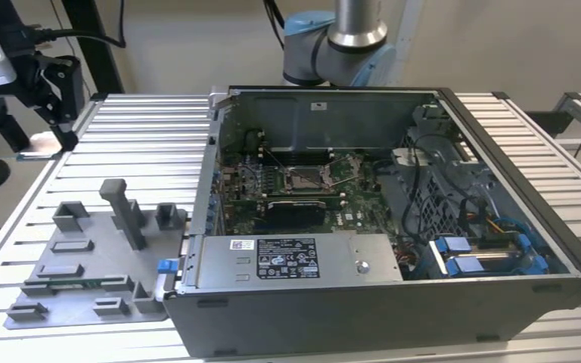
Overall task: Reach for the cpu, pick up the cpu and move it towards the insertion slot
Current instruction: 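Pick up the cpu and move it towards the insertion slot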
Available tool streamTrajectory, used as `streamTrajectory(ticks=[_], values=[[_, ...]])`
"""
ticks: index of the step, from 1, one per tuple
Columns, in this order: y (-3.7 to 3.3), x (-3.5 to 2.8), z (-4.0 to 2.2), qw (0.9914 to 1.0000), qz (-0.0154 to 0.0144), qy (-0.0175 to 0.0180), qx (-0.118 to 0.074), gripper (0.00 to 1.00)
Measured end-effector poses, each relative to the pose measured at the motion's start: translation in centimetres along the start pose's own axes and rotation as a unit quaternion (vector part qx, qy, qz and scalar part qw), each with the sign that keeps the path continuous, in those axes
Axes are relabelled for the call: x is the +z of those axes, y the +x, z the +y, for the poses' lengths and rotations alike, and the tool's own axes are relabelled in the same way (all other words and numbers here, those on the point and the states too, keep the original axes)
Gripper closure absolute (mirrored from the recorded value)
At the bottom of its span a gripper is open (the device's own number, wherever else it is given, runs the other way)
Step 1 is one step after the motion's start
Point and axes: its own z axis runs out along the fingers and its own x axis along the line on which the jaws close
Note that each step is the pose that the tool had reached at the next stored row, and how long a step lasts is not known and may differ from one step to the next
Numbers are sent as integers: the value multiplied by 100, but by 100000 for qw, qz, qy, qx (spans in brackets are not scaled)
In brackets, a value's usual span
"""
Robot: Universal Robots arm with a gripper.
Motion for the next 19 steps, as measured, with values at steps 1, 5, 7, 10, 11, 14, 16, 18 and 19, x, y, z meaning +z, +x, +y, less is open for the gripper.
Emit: streamTrajectory(ticks=[1,5,7,10,11,14,16,18,19], values=[[-13,0,0,100000,2,4,1,100],[-68,0,-1,100000,2,2,0,100],[-95,0,-2,100000,1,2,0,100],[-136,0,-2,100000,2,2,3,100],[-149,0,-2,100000,-2,0,4,100],[-187,0,-3,100000,2,2,2,100],[-214,0,-4,100000,-2,0,2,100],[-240,0,-4,100000,1,2,1,100],[-264,0,-5,100000,3,2,1,100]])
